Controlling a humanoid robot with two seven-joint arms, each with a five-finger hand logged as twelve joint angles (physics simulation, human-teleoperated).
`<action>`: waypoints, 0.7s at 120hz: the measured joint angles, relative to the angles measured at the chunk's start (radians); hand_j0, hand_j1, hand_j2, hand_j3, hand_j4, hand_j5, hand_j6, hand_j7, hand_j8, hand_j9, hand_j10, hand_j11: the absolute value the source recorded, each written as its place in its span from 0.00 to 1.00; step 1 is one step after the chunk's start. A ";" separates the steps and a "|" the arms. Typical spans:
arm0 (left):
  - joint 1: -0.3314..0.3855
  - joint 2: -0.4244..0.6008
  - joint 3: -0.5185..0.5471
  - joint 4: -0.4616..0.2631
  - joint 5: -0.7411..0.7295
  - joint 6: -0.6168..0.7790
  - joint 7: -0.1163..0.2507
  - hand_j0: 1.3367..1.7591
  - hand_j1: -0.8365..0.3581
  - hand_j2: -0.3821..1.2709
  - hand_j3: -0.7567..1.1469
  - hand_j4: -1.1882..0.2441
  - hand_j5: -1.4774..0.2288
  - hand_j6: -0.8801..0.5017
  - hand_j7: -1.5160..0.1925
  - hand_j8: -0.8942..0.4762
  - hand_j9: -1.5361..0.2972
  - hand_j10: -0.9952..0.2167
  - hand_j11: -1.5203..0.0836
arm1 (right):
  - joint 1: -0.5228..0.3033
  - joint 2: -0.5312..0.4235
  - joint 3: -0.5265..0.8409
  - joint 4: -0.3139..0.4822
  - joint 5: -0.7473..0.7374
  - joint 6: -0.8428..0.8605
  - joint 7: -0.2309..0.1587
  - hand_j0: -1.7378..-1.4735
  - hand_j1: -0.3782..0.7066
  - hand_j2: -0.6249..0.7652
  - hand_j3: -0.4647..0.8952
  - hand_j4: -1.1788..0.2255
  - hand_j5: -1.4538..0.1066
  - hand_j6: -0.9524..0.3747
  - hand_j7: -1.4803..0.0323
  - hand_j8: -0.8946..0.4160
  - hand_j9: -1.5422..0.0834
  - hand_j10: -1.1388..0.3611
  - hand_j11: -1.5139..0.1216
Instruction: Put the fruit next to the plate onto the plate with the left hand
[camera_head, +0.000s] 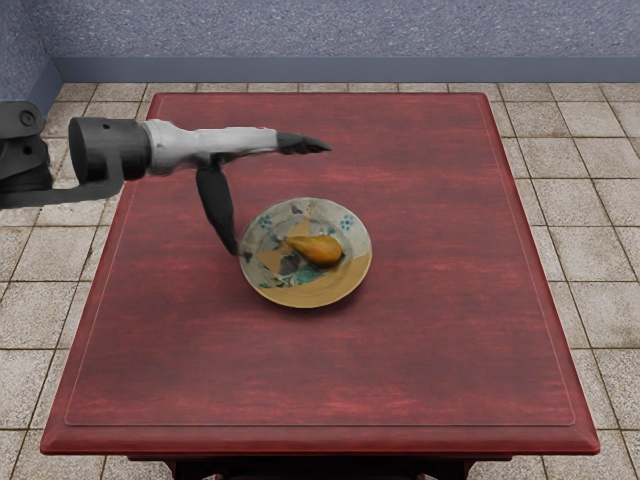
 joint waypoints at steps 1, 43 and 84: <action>0.000 0.003 -0.005 0.000 -0.016 -0.014 0.000 0.76 0.95 0.25 0.40 0.80 0.83 0.61 0.85 0.62 0.80 0.78 0.91 | 0.000 0.000 0.000 0.000 0.000 0.000 0.000 0.30 0.05 0.45 0.34 0.82 0.91 0.70 0.96 0.66 0.93 0.74 0.91; 0.044 0.236 -0.093 0.004 -0.444 -0.394 -0.001 0.76 0.99 0.23 0.40 0.82 0.86 0.63 0.88 0.65 0.83 0.81 0.94 | 0.000 0.000 0.000 0.000 0.000 0.000 0.000 0.30 0.05 0.45 0.34 0.82 0.91 0.70 0.96 0.66 0.93 0.74 0.91; 0.118 0.243 -0.095 0.004 -0.514 -0.418 0.004 0.76 0.99 0.23 0.40 0.83 0.86 0.64 0.89 0.65 0.84 0.82 0.95 | 0.000 0.000 0.000 0.000 0.000 0.000 0.000 0.30 0.05 0.45 0.34 0.82 0.91 0.70 0.96 0.66 0.93 0.74 0.91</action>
